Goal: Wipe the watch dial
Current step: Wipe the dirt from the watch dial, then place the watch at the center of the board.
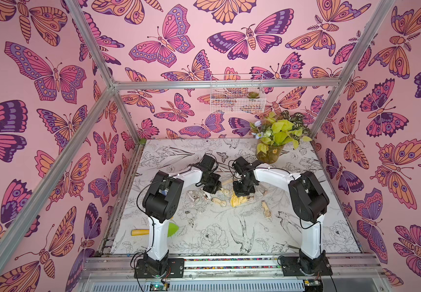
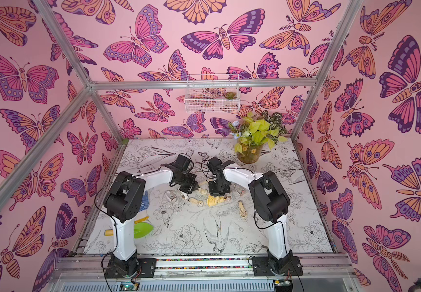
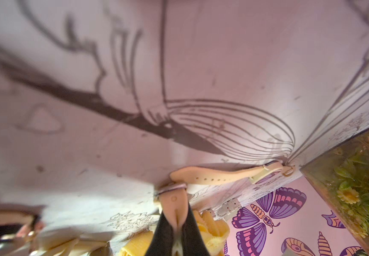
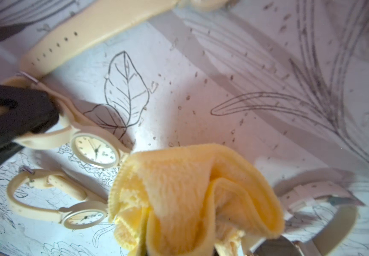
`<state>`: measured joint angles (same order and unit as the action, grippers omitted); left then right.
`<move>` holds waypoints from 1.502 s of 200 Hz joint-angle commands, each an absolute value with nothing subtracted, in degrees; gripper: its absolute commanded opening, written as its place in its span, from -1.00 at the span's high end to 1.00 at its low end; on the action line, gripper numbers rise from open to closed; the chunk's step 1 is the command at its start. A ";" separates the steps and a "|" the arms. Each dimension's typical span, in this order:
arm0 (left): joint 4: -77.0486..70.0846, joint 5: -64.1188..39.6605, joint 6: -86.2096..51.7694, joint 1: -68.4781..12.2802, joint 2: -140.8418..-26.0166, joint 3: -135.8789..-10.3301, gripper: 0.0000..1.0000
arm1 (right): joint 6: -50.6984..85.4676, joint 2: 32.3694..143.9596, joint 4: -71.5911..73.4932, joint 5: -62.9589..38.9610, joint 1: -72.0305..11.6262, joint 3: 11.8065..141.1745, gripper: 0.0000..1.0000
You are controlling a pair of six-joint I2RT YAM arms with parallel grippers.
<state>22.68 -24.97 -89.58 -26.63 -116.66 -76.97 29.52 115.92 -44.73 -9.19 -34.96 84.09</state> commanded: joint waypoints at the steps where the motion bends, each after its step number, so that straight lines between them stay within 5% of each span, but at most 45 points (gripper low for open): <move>1: 23.55 -22.59 -87.49 -26.02 -118.01 -79.19 1.00 | 28.75 115.77 -48.34 -8.67 -34.71 86.63 1.00; 28: 26.89 -22.75 -84.49 -26.02 -118.06 -82.75 1.00 | 28.85 115.18 -47.90 -8.95 -34.69 86.66 1.00; 74: 30.69 -22.35 -82.21 -25.94 -116.05 -84.37 0.60 | 28.80 113.76 -47.94 -8.79 -34.70 87.01 1.00; 128: 31.68 -22.15 -81.30 -25.84 -113.00 -81.56 0.43 | 28.32 112.65 -48.69 -8.53 -34.62 88.49 1.00; 172: 32.11 -21.91 -80.29 -25.75 -111.58 -80.90 -0.35 | 28.38 111.13 -49.26 -8.57 -34.54 89.77 1.00; 215: 33.80 -21.24 -77.94 -25.75 -110.34 -81.50 -0.68 | 28.56 108.28 -49.66 -8.50 -34.02 89.84 1.00; 225: 34.16 -21.16 -77.65 -25.91 -110.07 -81.35 -0.99 | 28.73 107.45 -49.66 -8.52 -33.67 89.50 1.00; 300: 39.74 -18.19 -72.43 -29.22 -109.68 -85.03 -1.00 | 29.71 100.20 -48.97 -7.50 -30.60 84.24 1.00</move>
<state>34.48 -20.75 -76.27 -27.46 -110.98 -82.30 29.06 103.28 -47.88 -8.64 -31.81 86.63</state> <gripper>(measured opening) 0.999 0.119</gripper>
